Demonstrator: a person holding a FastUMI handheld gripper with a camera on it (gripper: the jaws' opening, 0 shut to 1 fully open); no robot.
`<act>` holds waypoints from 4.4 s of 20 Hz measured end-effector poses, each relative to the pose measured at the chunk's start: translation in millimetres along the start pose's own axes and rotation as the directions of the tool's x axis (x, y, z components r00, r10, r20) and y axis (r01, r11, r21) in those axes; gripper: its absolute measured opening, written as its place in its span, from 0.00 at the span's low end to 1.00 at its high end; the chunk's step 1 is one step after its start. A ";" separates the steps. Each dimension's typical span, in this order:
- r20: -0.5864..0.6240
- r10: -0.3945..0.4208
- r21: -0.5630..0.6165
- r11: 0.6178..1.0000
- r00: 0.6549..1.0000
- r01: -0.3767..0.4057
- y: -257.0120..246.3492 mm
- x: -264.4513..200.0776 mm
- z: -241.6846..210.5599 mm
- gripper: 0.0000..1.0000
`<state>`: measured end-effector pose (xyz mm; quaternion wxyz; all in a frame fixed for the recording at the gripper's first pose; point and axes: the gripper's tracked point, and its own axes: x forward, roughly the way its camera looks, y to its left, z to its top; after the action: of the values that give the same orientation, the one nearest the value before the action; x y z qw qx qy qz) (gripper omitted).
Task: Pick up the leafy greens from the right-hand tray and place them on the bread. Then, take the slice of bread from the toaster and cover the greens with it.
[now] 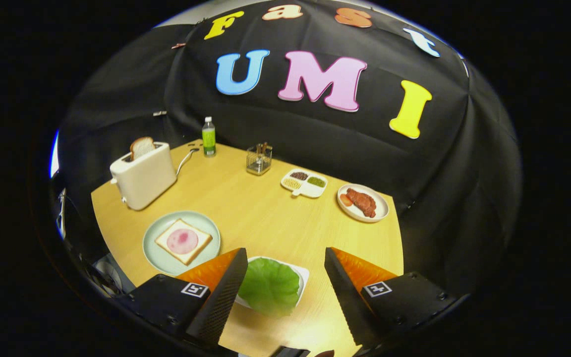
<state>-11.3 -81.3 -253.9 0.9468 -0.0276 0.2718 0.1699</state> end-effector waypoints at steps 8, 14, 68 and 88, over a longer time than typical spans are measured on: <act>-0.259 0.136 -0.011 0.990 0.956 -0.143 28.3 68.3 -102.2 0.76; -0.355 0.161 0.026 0.986 0.921 -0.162 36.2 87.3 -134.2 0.64; -0.067 0.139 0.074 0.988 0.988 -0.134 202.9 71.5 57.9 0.99; 0.369 0.217 -0.059 0.976 0.904 -0.210 345.3 47.9 292.4 0.98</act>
<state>58.2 300.6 -16.5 0.9565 0.0265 0.0868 0.2771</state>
